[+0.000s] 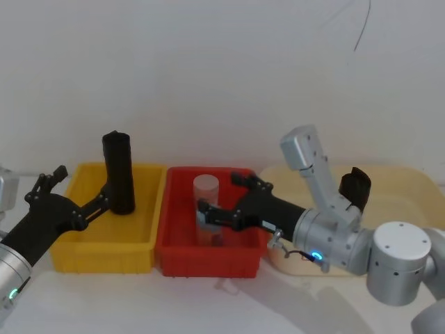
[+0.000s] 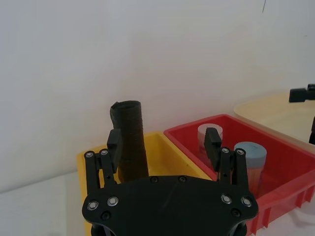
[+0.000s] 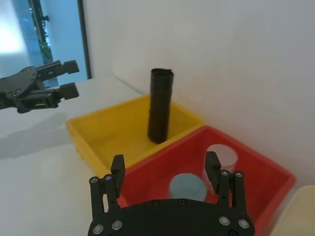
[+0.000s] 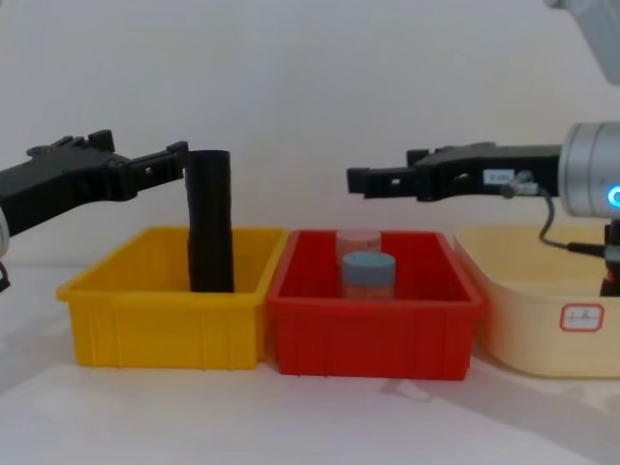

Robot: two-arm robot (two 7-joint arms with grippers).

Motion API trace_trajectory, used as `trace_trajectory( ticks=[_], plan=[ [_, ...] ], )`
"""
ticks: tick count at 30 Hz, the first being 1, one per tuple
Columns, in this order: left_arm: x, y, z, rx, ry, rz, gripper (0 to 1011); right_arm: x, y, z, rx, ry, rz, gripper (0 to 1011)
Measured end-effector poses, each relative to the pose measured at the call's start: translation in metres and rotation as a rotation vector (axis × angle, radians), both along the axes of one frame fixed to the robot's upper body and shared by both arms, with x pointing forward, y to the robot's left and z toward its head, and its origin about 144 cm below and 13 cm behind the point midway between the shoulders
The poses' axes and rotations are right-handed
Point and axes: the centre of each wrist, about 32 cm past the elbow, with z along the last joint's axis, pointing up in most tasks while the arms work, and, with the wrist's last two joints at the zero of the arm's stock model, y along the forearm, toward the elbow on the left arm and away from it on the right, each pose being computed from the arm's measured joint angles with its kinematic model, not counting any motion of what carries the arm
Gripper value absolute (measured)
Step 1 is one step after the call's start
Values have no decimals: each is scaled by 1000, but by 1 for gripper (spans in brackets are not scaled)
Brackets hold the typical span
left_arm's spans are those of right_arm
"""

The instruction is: Pick up the garbage bag with the one hand and transfer it to the other hand.

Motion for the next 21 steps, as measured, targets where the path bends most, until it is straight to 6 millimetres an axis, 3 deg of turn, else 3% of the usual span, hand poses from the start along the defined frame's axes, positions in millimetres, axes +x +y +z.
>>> trace_trajectory(
  ticks=[21],
  plan=[
    [1, 2, -2, 2, 11, 3, 1003, 30, 27, -25, 15, 115, -13, 1001]
  ],
)
